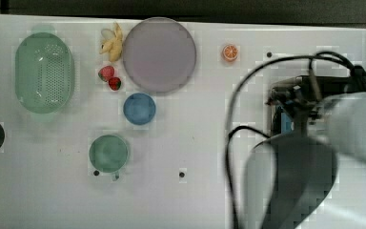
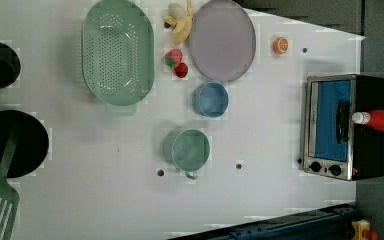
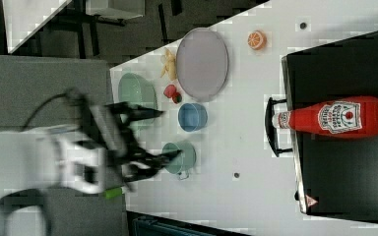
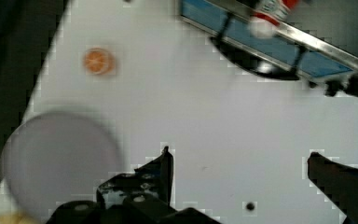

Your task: Pick Ketchup from oven and place it on table.

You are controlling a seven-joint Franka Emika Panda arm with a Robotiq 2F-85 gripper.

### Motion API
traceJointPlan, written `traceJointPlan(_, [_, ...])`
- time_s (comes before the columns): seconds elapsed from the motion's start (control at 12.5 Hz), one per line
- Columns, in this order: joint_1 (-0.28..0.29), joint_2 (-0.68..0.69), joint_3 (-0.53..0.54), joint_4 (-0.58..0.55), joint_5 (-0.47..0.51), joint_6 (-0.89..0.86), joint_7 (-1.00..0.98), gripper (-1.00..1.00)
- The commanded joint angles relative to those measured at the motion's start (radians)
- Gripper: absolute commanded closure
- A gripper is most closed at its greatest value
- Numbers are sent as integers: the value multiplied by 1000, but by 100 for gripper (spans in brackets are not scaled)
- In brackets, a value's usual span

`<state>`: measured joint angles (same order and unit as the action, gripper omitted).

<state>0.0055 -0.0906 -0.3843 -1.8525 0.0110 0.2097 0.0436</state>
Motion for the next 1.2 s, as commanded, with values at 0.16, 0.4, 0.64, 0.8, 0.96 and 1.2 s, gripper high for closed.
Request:
traceJointPlan(0.16, [-40, 68, -93, 13, -12, 152, -4, -100])
traceJointPlan(0.4, [-48, 163, -167, 13, -12, 280, -4, -100])
traceJointPlan(0.64, [-62, 259, -212, 19, 4, 308, -4, -100])
traceJointPlan(0.8, [-87, 320, -228, 28, 63, 323, -4, -100])
traceJointPlan(0.96, [-117, 376, -231, 46, 93, 373, -4, -100])
traceJointPlan(1.2, [-152, 453, -231, 64, 108, 413, -4, -100])
